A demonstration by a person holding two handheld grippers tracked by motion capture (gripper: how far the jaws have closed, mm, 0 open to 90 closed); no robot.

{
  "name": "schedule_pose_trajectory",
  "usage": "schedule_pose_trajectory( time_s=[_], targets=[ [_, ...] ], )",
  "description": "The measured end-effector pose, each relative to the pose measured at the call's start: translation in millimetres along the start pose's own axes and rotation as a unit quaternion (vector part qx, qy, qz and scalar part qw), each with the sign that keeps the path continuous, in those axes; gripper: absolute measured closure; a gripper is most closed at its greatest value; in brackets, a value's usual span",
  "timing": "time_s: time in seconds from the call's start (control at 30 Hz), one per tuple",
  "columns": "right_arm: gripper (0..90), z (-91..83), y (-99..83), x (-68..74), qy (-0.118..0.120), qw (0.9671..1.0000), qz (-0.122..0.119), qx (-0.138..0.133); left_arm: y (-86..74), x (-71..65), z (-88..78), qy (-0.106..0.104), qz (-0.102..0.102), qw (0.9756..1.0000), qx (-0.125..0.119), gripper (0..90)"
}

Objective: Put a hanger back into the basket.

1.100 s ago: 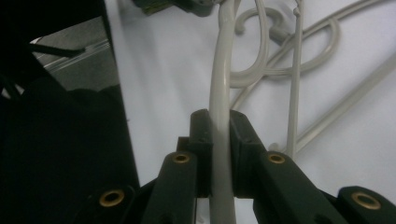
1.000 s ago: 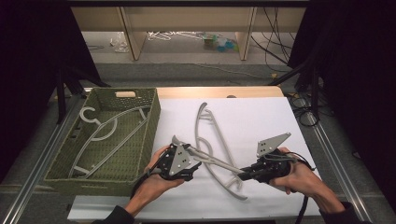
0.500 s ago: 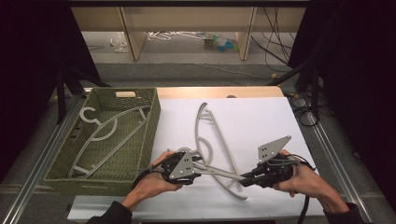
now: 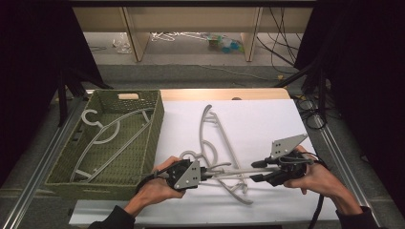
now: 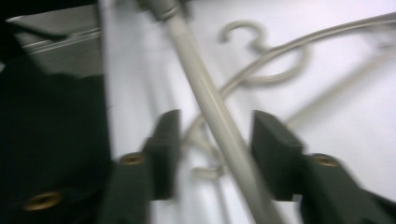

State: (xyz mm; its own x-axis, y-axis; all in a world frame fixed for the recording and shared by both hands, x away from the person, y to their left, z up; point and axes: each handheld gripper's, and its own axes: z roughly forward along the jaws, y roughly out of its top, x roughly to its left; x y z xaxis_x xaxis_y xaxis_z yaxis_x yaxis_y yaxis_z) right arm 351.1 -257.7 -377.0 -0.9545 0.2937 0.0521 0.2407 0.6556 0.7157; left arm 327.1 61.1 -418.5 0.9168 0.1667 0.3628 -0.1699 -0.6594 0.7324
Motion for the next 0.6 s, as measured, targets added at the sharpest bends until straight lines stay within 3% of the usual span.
schedule_pose_trajectory(
  time_s=[0.13, 0.23, 0.33, 0.5, 0.6],
  targets=[
    [39.1, -15.1, 5.2, -7.8, -0.061, 0.9962, 0.03, -0.054, 0.1, 1.8, -1.8, 0.006, -0.025, 0.9995, 0.018, 79.2],
    [37.6, -25.4, 3.7, -10.7, -0.084, 0.993, 0.054, -0.062, 0.7, 5.2, -4.6, 0.017, -0.061, 0.9976, 0.028, 79.2],
    [35.7, -31.3, 1.8, -11.6, -0.103, 0.9897, 0.069, -0.072, 3.6, 10.6, -10.9, 0.029, -0.099, 0.994, 0.037, 79.1],
    [32.8, -33.4, -0.4, -7.1, -0.12, 0.9853, 0.089, -0.083, 5.7, 20.5, -26.9, 0.053, -0.163, 0.9846, 0.037, 79.1],
    [31.4, -31.6, -2.1, -2.1, -0.121, 0.9843, 0.094, -0.088, 5.9, 27.9, -39.3, 0.058, -0.193, 0.9791, 0.026, 79.1]
  ],
)
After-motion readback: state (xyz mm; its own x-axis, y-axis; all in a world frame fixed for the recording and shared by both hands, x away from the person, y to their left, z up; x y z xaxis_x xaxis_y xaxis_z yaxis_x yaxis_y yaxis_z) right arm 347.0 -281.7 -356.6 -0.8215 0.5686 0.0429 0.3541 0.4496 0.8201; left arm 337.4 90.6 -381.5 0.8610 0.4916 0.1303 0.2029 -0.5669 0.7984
